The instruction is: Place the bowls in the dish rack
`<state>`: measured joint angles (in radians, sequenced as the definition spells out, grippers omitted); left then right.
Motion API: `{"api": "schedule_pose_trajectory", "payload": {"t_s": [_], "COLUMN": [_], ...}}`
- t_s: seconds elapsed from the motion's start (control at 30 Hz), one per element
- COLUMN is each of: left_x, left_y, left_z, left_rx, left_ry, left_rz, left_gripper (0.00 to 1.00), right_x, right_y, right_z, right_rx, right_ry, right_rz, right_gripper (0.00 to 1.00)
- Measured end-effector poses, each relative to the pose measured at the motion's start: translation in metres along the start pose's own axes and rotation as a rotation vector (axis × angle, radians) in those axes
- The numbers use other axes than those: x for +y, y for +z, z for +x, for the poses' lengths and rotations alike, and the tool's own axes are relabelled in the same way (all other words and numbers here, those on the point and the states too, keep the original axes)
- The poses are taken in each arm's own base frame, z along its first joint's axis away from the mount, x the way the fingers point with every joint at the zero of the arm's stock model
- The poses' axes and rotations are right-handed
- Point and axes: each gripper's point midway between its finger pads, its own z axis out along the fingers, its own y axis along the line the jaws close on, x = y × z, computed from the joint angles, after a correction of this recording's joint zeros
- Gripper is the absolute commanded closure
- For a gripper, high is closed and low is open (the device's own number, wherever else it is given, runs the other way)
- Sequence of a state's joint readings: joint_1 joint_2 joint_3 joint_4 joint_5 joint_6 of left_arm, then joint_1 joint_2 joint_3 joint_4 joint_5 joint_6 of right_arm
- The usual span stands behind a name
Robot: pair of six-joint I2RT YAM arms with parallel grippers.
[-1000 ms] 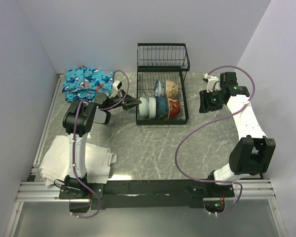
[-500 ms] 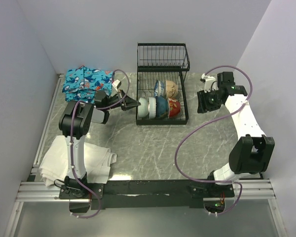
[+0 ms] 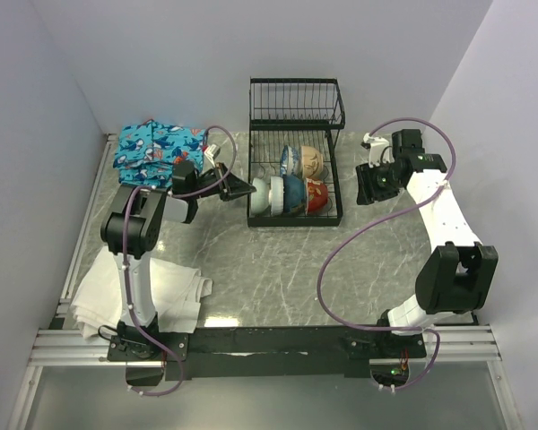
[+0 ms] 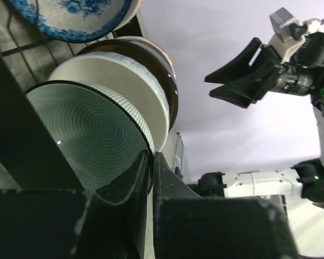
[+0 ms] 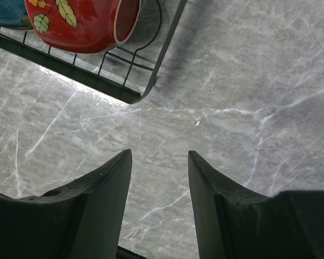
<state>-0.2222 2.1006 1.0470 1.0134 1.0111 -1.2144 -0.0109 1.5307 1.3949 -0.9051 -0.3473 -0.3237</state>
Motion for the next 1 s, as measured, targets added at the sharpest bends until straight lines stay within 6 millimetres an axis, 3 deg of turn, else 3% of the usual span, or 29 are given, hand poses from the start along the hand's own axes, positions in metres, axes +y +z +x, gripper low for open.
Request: {"api": "schedule_pose_trajectory", "payload": {"t_s": [0.23, 0.4, 1.0], "left_x": [0.006, 0.008, 0.013], "left_y": [-0.001, 0.003, 0.001], "left_z": [0.001, 0.004, 0.006], "left_rx": [-0.019, -0.016, 0.001], "left_ry": [0.017, 0.020, 0.028], "left_rz": [-0.033, -0.043, -0.087], "left_gripper": [0.84, 0.66, 0.43], "right_x": [-0.001, 0.004, 0.010], "right_y": [0.005, 0.007, 0.008], "right_z": [0.002, 0.001, 0.000], "right_rx": [0.014, 0.018, 0.020], "right_ry": [0.005, -0.008, -0.024], "right_rz": [-0.004, -0.012, -0.020], "right_gripper": [0.46, 0.46, 0.46]}}
